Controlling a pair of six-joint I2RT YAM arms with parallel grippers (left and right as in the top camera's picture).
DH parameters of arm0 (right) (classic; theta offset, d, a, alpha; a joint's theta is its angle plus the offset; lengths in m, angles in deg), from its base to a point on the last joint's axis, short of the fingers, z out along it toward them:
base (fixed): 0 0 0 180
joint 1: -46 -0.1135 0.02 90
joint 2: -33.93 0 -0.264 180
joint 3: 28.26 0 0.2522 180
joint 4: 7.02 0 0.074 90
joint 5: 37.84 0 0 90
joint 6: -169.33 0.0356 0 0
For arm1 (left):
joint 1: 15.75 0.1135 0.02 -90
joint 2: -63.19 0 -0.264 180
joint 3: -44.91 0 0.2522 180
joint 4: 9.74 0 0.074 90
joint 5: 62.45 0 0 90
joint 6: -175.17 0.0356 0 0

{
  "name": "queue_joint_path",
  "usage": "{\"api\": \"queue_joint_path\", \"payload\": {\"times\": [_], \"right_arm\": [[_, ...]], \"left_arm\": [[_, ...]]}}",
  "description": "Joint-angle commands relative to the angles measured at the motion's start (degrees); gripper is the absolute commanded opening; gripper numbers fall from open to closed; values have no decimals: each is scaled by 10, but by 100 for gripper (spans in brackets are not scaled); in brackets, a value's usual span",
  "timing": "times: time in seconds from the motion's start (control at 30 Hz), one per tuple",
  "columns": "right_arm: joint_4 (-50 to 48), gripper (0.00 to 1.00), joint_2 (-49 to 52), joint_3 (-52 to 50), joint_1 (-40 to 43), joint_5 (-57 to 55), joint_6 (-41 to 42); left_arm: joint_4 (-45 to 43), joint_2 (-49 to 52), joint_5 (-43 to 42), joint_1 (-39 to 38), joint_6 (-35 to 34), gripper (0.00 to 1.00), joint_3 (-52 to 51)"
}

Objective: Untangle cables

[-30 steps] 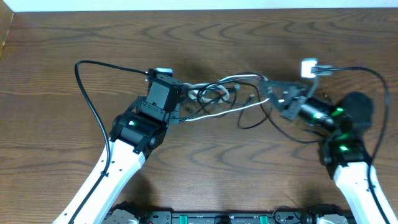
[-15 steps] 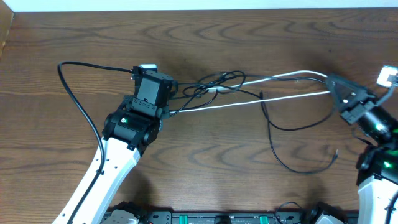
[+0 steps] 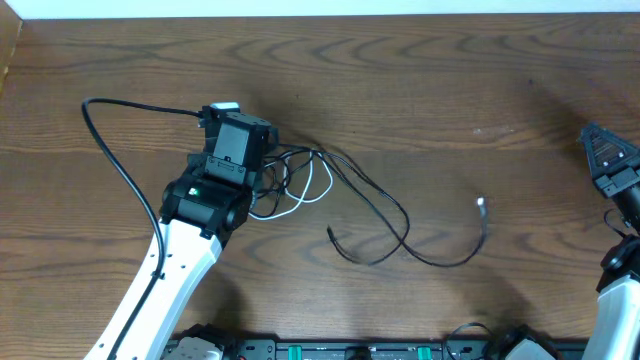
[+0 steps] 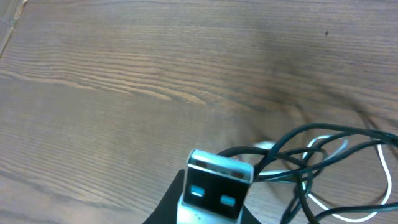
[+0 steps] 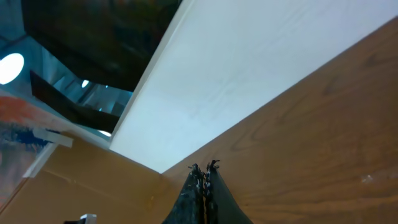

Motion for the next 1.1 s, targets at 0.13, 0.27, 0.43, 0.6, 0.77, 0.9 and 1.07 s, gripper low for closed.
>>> {"api": "queue_joint_path", "payload": {"times": [0.13, 0.27, 0.43, 0.6, 0.77, 0.9, 1.07], "right_arm": [[4, 27, 26, 7, -15, 53, -14], [31, 65, 26, 7, -50, 57, -45], [74, 80, 26, 7, -112, 45, -71], [142, 93, 26, 7, -198, -9, -77], [167, 97, 26, 7, -276, -33, -77], [190, 98, 26, 7, -349, -79, -77], [198, 99, 26, 7, -460, -174, -77]], "left_arm": [[-35, -2, -92, 2, -8, 7, 5], [-80, -2, -226, 2, -10, 8, 5], [-132, -2, -326, 2, -62, 8, 5], [-165, -2, -331, 2, -153, 7, 5], [-194, -2, -330, 2, -210, 8, 5], [-211, -2, -331, 2, -248, 8, 5], [-214, -2, -342, -1, -266, 8, 5]]}}
